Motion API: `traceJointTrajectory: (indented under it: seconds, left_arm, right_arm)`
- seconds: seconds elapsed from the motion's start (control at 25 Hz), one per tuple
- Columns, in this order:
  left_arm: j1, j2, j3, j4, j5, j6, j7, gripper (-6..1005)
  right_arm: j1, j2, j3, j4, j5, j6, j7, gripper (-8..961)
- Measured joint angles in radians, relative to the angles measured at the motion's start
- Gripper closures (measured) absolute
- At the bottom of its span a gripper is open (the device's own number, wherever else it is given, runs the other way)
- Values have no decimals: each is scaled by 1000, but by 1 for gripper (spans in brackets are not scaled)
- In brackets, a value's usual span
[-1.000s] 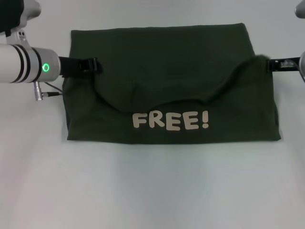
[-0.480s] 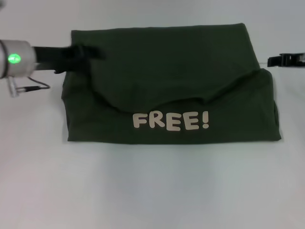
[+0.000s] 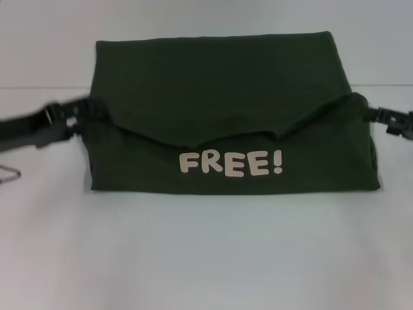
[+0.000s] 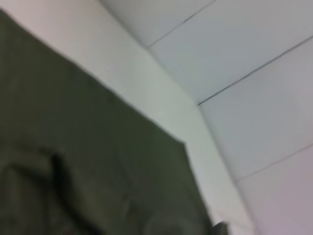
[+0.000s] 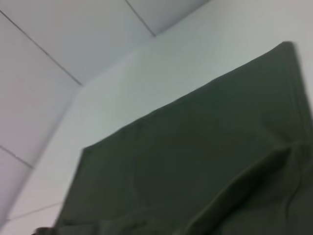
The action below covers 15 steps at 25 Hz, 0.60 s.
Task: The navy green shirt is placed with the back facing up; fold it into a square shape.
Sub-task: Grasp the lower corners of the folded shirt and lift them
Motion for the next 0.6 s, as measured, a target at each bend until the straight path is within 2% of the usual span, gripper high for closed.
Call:
traceJointTrajectory:
  seconds: [0.04,0.32,0.6]
  left_arm:
    - [5,-4,12,-5,12,-14,23,53]
    - [10,-40,118,-12,120,-149,109,59]
    - [-3,-69,118,-21,138,-252,53,65]
  right_arm:
    - [-11,0,8,12,21,-22,-22,9]
    - [-34,-2,18,44,39,-80,-48,8]
    - [-25,-2,19,45,43,-79,-48,8]
